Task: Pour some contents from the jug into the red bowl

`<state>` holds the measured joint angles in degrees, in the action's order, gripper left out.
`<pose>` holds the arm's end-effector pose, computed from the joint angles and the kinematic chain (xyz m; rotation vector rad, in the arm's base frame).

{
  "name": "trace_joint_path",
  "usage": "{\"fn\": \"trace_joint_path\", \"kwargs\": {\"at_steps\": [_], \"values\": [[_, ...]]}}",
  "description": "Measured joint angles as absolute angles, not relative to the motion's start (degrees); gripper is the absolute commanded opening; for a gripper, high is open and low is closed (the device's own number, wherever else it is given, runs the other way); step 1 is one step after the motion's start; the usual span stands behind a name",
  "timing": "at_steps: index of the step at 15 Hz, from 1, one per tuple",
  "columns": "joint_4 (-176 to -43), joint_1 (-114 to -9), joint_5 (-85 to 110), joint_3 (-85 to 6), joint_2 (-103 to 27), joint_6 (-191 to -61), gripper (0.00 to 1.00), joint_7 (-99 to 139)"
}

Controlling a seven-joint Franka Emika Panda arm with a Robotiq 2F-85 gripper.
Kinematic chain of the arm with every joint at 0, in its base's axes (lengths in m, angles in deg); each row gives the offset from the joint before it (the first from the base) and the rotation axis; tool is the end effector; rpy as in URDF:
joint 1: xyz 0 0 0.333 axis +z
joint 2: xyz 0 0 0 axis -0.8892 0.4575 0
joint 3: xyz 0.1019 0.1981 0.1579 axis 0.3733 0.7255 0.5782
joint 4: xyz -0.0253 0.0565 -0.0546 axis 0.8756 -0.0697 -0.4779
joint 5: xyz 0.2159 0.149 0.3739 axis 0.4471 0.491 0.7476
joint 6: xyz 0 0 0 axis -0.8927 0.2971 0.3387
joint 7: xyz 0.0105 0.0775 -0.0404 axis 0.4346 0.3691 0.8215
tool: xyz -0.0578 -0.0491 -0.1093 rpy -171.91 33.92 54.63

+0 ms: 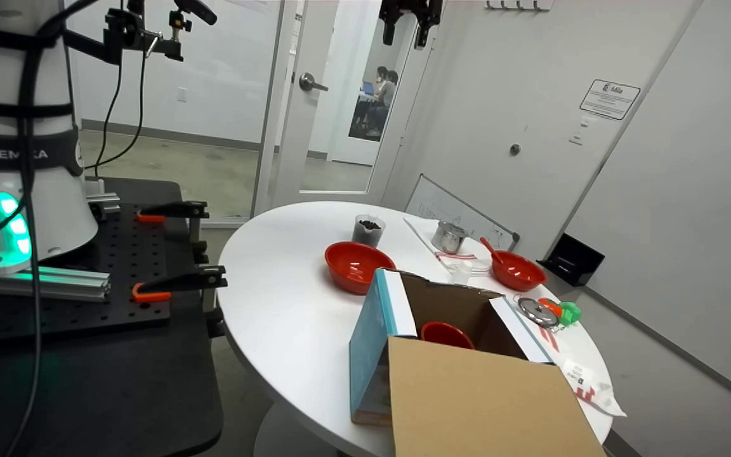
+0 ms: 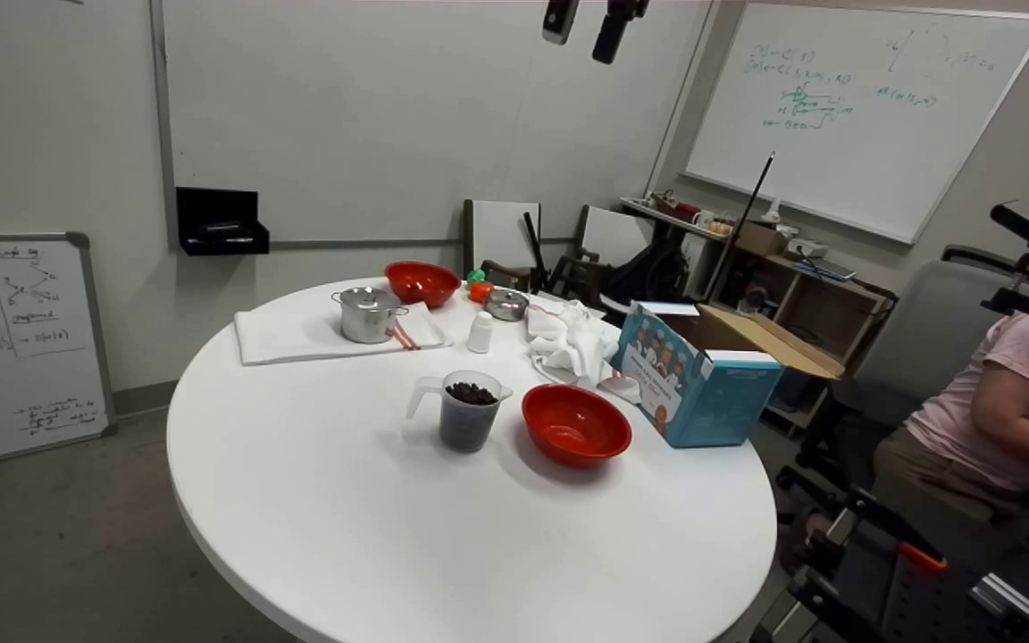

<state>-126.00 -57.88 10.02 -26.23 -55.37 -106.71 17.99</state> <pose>0.6167 0.1519 0.4241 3.0582 0.2635 0.2035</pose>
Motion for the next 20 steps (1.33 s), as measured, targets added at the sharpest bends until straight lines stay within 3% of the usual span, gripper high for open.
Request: {"fn": "trace_joint_path", "kwargs": {"at_steps": [11, 20], "values": [[-118.0, -54.6, 5.3, -27.0, -36.4, -105.3, 1.00, 18.4], [-116.3, -54.4, 5.3, -27.7, -33.8, -104.2, 1.00, 19.3]]}}
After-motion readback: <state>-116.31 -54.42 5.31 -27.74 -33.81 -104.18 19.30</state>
